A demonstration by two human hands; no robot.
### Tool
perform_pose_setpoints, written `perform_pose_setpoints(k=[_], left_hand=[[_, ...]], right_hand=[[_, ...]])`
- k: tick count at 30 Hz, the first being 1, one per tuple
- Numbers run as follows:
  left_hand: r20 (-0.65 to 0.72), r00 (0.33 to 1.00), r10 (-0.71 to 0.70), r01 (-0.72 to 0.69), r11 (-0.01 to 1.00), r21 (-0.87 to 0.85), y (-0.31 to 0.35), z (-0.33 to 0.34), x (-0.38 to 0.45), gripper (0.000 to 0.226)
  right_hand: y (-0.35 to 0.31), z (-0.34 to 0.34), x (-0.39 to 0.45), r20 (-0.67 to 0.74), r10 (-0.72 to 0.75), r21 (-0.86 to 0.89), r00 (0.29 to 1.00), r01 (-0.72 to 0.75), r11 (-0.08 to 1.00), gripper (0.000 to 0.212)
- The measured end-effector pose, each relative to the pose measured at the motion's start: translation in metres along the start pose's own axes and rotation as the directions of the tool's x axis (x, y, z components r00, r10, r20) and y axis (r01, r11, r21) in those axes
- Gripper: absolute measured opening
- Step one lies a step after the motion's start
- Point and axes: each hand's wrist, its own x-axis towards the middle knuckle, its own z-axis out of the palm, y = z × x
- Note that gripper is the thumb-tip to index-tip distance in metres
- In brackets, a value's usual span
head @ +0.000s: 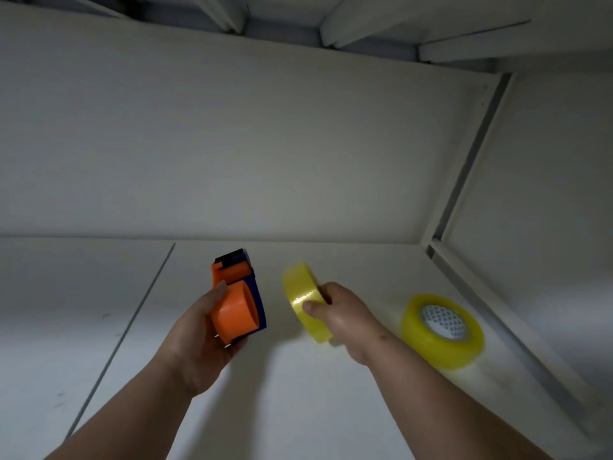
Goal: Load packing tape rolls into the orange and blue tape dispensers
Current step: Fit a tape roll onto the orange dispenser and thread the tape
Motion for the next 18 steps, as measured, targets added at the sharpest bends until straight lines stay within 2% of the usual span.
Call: perform_pose_setpoints(k=[3,7,11,13,16,18], left_hand=[[-0.001,1.0,0.017,-0.017,1.0,-0.005,0.019,-0.021,-0.008,0.041],[0.002,0.998,0.06,-0.06,0.997,0.039,0.055,-0.067,-0.029,0.04],[-0.024,0.995,0.096,-0.094,0.993,0.065,0.102,-0.132,-0.057,0.053],[-0.034,0.992,0.121,-0.119,0.991,0.055,0.127,-0.168,-0.071,0.05],[-0.076,0.984,0.16,-0.155,0.985,0.069,0.158,-0.22,-0.087,0.035],[-0.088,0.981,0.173,-0.167,0.983,0.074,0.175,-0.249,-0.096,0.036]], right_hand=[[-0.024,0.022,-0.015,0.087,0.013,0.27,0.996,-0.036,0.962,0.012],[-0.056,0.077,-0.027,0.111,-0.035,0.5,0.993,-0.025,0.866,0.007],[-0.086,0.156,-0.036,0.106,-0.043,0.63,0.993,-0.033,0.776,0.008],[-0.101,0.199,-0.037,0.114,-0.042,0.672,0.993,-0.046,0.739,0.01],[-0.119,0.26,-0.042,0.117,-0.034,0.704,0.993,-0.058,0.708,0.008],[-0.132,0.294,-0.045,0.106,-0.042,0.712,0.993,-0.046,0.701,0.008]])
